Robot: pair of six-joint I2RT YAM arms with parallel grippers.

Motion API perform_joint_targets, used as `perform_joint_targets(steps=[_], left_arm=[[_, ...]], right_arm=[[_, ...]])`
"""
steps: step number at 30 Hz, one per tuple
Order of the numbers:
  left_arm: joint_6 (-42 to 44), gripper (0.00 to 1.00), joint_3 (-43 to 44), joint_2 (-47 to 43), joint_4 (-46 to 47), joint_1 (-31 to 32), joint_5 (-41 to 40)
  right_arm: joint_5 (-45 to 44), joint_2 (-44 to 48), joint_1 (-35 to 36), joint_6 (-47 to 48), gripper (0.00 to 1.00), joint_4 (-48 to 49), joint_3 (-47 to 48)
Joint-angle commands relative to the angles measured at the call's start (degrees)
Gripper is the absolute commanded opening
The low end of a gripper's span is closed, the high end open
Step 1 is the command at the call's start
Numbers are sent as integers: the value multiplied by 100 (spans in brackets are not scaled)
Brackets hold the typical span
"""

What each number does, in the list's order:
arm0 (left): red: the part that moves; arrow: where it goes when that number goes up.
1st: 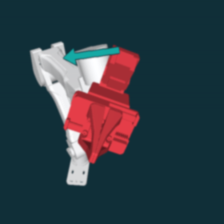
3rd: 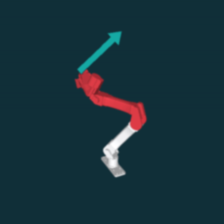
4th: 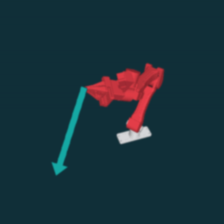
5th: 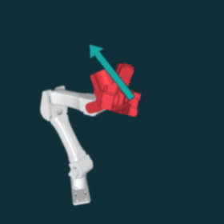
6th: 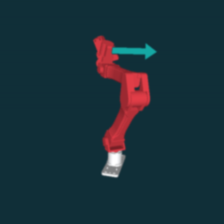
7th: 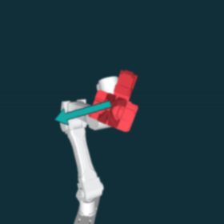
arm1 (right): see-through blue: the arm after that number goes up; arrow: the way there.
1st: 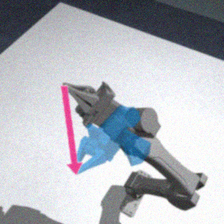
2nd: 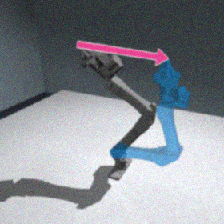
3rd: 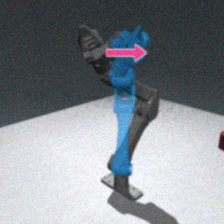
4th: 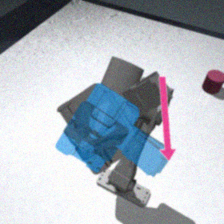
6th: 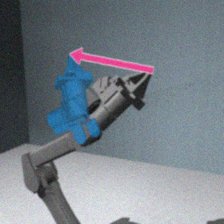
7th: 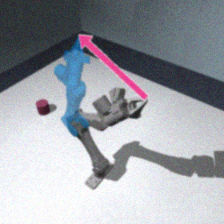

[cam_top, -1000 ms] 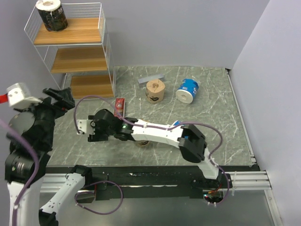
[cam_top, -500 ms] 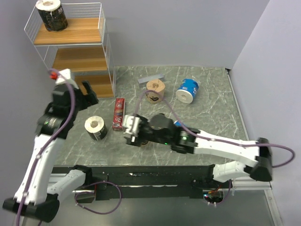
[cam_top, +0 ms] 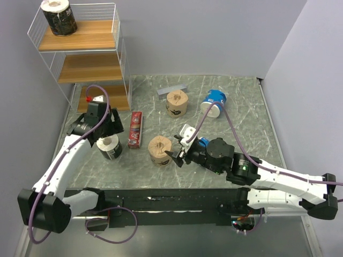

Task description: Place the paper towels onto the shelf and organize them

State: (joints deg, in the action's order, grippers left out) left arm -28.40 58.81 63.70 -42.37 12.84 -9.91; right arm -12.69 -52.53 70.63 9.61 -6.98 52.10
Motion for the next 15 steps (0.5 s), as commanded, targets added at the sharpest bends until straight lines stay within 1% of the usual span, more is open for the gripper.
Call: perform_joint_targets(steps=[1,4,15], left_arm=[[-306,87,-194,291,326,17,165],[-376,84,-299,485,422,17,288],[-570,78,-633,661,422,25,-143]], right_arm=[[-304,191,12,-135,71,118,-129],[-322,200,3,-82,71,92,-130],[-348,305,3,-38,71,232,-279]])
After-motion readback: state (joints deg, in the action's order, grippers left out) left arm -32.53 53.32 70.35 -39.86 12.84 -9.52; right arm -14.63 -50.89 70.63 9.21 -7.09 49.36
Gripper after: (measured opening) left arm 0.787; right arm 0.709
